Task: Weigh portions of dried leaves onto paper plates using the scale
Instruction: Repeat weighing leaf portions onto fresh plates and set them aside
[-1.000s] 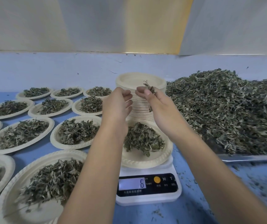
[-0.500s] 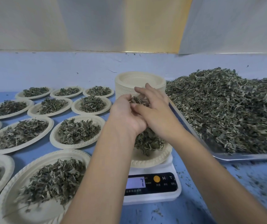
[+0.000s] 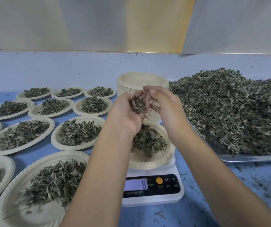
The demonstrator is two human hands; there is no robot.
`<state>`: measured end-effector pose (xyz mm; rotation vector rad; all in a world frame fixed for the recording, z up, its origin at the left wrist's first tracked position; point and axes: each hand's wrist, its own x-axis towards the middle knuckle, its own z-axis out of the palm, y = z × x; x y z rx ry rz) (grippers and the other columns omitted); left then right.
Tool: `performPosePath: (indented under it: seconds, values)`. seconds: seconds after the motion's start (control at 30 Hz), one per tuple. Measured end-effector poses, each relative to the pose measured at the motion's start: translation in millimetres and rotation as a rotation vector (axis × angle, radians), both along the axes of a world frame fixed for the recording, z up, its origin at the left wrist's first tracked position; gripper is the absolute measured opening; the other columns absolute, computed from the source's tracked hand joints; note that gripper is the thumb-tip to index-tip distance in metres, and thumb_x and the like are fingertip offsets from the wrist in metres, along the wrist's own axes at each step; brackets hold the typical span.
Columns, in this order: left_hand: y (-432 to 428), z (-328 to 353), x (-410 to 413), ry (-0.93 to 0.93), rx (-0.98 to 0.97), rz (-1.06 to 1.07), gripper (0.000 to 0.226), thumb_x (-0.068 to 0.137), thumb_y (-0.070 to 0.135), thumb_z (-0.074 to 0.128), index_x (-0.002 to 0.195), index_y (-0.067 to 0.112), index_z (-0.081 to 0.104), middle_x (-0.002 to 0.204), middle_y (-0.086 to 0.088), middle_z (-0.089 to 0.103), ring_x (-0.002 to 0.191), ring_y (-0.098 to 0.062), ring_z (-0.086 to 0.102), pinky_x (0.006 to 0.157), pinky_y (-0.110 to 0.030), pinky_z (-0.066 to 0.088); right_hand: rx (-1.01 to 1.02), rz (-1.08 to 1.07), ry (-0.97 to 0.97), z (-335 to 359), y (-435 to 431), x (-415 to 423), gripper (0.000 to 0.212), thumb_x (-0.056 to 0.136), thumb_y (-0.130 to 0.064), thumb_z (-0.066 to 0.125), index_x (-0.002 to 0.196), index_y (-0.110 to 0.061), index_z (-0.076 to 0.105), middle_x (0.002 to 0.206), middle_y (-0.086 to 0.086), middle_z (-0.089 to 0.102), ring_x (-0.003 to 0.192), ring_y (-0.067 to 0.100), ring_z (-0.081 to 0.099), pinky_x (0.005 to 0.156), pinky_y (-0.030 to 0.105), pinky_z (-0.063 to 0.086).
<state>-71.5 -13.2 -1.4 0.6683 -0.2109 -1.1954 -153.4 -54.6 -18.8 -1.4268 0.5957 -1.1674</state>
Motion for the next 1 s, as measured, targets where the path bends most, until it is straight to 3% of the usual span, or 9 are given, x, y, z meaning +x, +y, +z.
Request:
performPosePath:
  seconds: [0.1,0.2,0.3,0.4,0.5,0.57,0.73,0.83,1.0]
  values:
    - [-1,-2,1,0.002,0.008,0.007,0.023,0.096,0.002,0.037,0.082,-0.003,0.055,0.082,-0.014,0.061,0.072,-0.021,0.06,0.075,-0.026,0.049,0.104,0.015,-0.035,2,0,-1,0.023,0.094,-0.004,0.046,0.105,0.0,0.065,0.098,0.007,0.066,0.091,0.011,0.06,0.093,0.032,0.048]
    - [-1,-3,1,0.024,0.008,0.017,0.016,0.095,-0.001,0.038,0.088,-0.002,0.053,0.084,-0.016,0.06,0.07,-0.021,0.059,0.073,-0.027,0.05,0.139,0.046,-0.073,1,1,0,0.025,0.092,0.0,0.045,0.107,0.006,0.063,0.092,0.008,0.065,0.082,0.01,0.059,0.084,0.028,0.05]
    - [-1,-4,1,0.031,0.009,0.035,0.015,0.095,-0.004,0.036,0.09,-0.001,0.05,0.084,-0.016,0.059,0.071,-0.022,0.058,0.072,-0.027,0.049,0.113,0.053,-0.051,-1,0,0,0.022,0.091,0.001,0.045,0.102,-0.001,0.065,0.085,0.003,0.065,0.079,0.009,0.061,0.08,0.024,0.052]
    - [-2,-5,3,0.038,0.009,0.068,0.015,0.096,-0.005,0.035,0.098,0.0,0.049,0.085,-0.016,0.056,0.071,-0.022,0.057,0.07,-0.028,0.049,-0.012,-0.078,0.155,-7,-7,0,0.02,0.09,-0.005,0.051,0.1,-0.012,0.067,0.088,-0.004,0.067,0.087,0.01,0.063,0.087,0.03,0.052]
    - [-2,-5,10,0.066,0.007,0.124,0.019,0.097,-0.004,0.032,0.109,0.003,0.046,0.083,-0.015,0.055,0.069,-0.021,0.057,0.07,-0.028,0.05,-0.26,-0.195,0.471,-12,-14,-7,0.018,0.087,-0.016,0.057,0.101,-0.023,0.067,0.076,-0.016,0.059,0.07,-0.004,0.054,0.068,0.015,0.044]
    - [0,-6,16,0.091,0.012,0.156,0.019,0.097,-0.004,0.032,0.105,0.002,0.048,0.081,-0.014,0.056,0.069,-0.02,0.057,0.071,-0.028,0.051,-0.35,-0.169,0.618,-11,-14,-12,0.017,0.084,-0.023,0.062,0.099,-0.027,0.069,0.076,-0.017,0.059,0.066,-0.006,0.052,0.055,0.007,0.037]
    - [5,-6,28,0.13,0.015,0.205,0.02,0.096,-0.005,0.033,0.086,0.001,0.05,0.08,-0.014,0.056,0.067,-0.019,0.057,0.072,-0.026,0.052,-0.481,-0.004,0.924,-6,-8,-16,0.037,0.074,-0.05,0.073,0.105,-0.03,0.068,0.096,-0.012,0.063,0.071,-0.003,0.054,0.053,0.008,0.038]
    - [7,-7,30,0.137,0.023,0.212,0.02,0.095,-0.005,0.034,0.085,0.0,0.052,0.08,-0.014,0.057,0.065,-0.018,0.057,0.076,-0.027,0.052,-0.519,0.049,1.012,-9,-5,-15,0.038,0.075,-0.043,0.076,0.108,-0.026,0.069,0.102,-0.007,0.063,0.082,0.005,0.054,0.06,0.006,0.036]
    - [7,-10,33,0.119,0.025,0.2,0.018,0.094,-0.005,0.036,0.089,0.0,0.052,0.082,-0.014,0.057,0.064,-0.018,0.057,0.075,-0.027,0.053,-0.552,0.048,0.984,-12,-5,-13,0.021,0.081,-0.02,0.075,0.102,-0.019,0.071,0.086,-0.009,0.062,0.065,-0.002,0.047,0.052,0.002,0.037]
